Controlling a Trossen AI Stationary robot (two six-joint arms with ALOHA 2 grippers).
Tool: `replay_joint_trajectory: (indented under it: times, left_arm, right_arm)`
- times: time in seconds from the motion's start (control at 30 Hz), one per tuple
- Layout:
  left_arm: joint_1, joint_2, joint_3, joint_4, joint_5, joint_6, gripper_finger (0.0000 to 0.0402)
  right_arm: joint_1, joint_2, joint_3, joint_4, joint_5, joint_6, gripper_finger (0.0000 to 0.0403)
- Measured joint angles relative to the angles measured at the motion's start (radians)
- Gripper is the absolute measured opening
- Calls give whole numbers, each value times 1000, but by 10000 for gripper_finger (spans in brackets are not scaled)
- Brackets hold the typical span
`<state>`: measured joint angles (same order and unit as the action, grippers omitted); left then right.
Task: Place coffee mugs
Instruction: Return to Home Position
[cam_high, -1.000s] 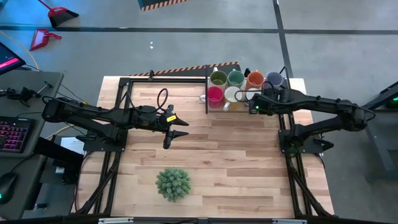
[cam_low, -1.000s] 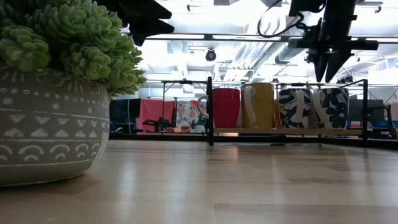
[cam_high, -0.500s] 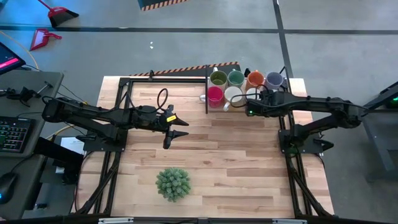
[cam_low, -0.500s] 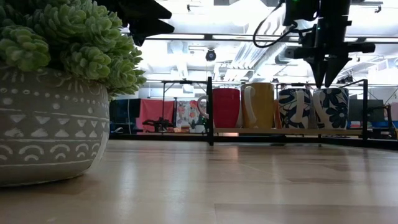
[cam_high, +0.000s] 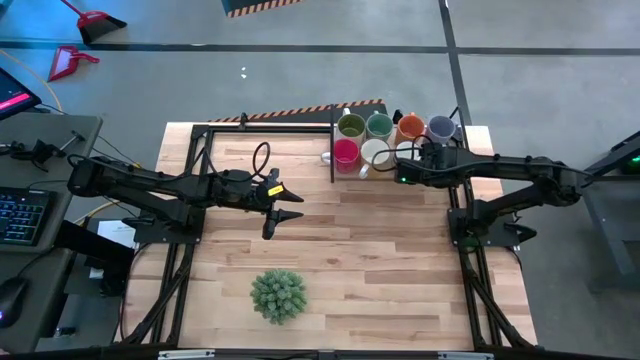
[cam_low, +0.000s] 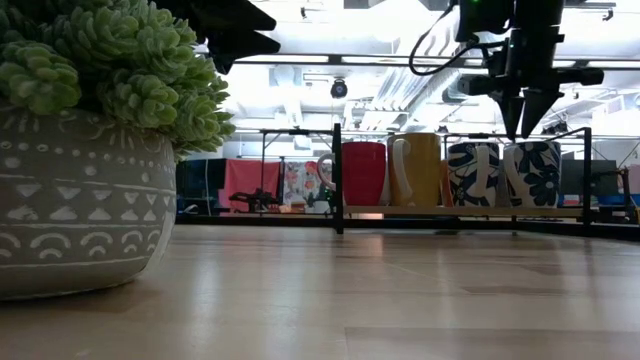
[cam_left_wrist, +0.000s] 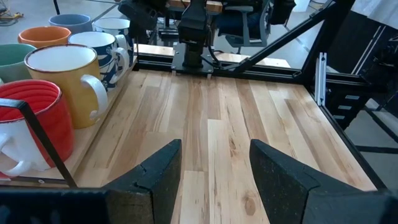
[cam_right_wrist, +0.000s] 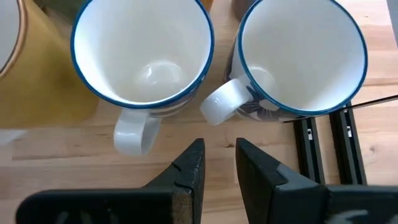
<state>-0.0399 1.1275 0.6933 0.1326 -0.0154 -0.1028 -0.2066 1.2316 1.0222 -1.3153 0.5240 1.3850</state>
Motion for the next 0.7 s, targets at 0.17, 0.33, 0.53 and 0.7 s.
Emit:
replay_joint_trajectory:
  times: [0.17,0.33,0.53,0.7]
  left_arm:
    - [0,0,0,0,0,0,179]
    - [0,0,0,0,0,1,179]
    - [0,0,0,0,0,0,179]
    - [0,0,0,0,1,0,179]
  right_arm:
    - [0,0,0,12,-10,3,66]
    - [0,25,-2,15,0,1,66]
    - [0,65,-9,11,0,-18,66]
    - [0,84,-9,11,6,-20,66]
